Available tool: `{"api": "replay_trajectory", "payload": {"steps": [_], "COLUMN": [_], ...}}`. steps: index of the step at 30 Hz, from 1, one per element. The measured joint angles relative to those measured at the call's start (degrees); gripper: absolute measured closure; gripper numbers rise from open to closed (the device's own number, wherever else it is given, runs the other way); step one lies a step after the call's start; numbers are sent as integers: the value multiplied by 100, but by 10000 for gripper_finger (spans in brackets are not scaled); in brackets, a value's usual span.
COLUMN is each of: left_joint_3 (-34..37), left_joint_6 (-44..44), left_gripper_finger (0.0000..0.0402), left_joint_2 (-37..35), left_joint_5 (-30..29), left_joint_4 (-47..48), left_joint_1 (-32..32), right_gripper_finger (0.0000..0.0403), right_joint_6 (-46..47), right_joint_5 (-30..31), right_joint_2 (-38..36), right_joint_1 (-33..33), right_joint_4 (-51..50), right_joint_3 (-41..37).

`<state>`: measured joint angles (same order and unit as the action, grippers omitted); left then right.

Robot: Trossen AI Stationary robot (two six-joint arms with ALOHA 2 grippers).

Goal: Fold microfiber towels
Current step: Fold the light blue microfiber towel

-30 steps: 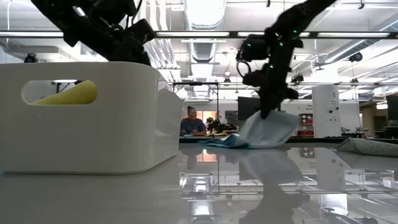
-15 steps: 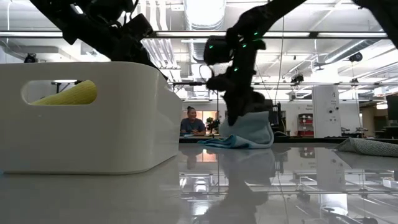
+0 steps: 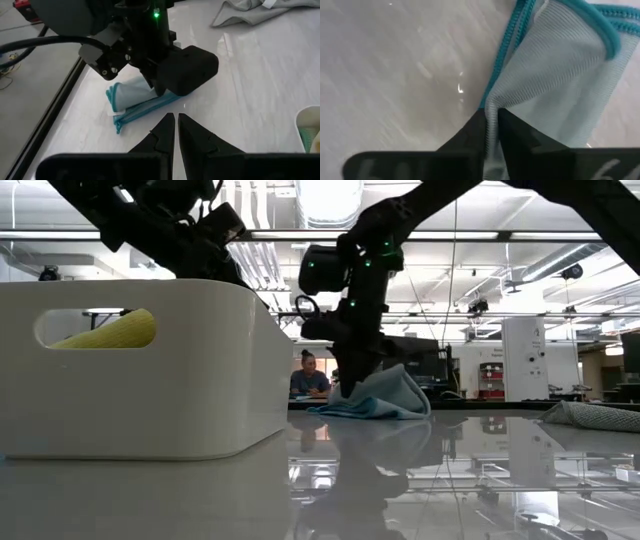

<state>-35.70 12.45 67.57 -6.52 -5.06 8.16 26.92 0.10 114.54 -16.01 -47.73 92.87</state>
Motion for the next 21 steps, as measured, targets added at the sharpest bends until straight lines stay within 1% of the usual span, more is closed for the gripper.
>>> {"api": "replay_trajectory", "payload": {"steps": [7, 12, 17, 21], "left_joint_3": [0, 0, 30, 50], "left_joint_6": [18, 20, 13, 11], "left_gripper_finger": [394, 394, 394, 394], "left_joint_2": [0, -1, 0, -2], "left_joint_5": [0, 0, 2, 2], "left_joint_4": [0, 0, 3, 74], "left_joint_1": [0, 0, 0, 0], "right_gripper_finger": [300, 274, 270, 285], "right_joint_6": [299, 247, -330, -658], "right_joint_5": [2, -5, 11, -13], "right_joint_2": [-11, -19, -212, -644], "right_joint_1": [107, 174, 265, 375], "right_joint_4": [29, 35, 22, 28], "right_joint_3": [201, 391, 499, 282]}}
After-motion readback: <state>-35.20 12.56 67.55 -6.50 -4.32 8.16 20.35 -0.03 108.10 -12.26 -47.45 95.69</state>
